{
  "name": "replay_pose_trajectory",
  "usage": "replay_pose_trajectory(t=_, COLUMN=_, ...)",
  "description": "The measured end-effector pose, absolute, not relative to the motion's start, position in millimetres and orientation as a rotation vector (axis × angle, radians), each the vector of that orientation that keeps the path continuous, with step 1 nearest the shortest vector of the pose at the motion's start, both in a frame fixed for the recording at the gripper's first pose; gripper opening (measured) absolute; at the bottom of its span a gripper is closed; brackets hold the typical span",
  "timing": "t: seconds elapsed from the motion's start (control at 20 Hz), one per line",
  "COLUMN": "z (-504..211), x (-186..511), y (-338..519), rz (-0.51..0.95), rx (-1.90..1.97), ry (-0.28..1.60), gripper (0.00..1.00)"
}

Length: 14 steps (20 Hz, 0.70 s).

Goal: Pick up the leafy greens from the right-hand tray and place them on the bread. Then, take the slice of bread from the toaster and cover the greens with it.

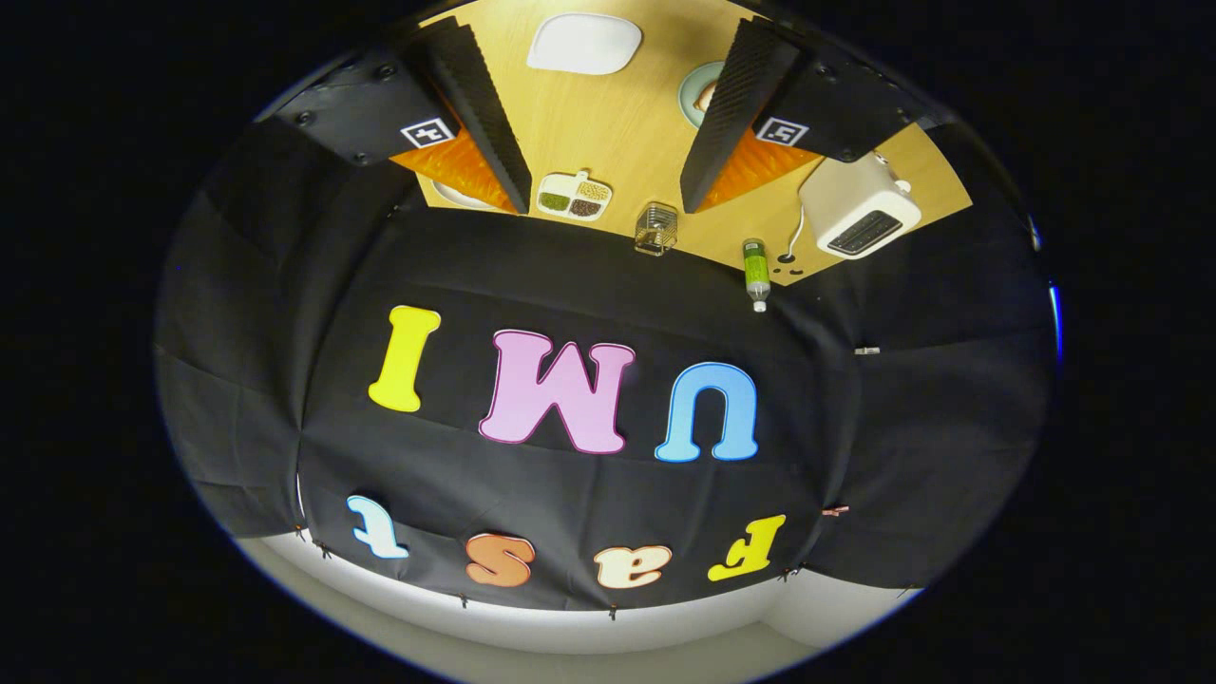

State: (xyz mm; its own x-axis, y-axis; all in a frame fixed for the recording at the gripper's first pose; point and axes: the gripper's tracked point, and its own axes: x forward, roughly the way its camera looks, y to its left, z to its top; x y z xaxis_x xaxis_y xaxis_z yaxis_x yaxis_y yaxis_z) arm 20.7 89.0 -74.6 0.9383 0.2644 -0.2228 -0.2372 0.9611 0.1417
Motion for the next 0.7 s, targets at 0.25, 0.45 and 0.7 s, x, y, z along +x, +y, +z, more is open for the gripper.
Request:
replay_pose_trajectory(t=0.25, z=-78.7, x=9.3, y=80.1, rz=0.233, rx=0.129, ry=0.243, gripper=0.98)
replay_pose_trajectory(t=0.45, z=-87.5, x=7.4, y=72.9, rz=0.218, rx=0.130, ry=0.255, gripper=0.98)
replay_pose_trajectory(t=0.7, z=-92.1, x=4.5, y=72.7, rz=0.213, rx=0.125, ry=0.265, gripper=0.98)
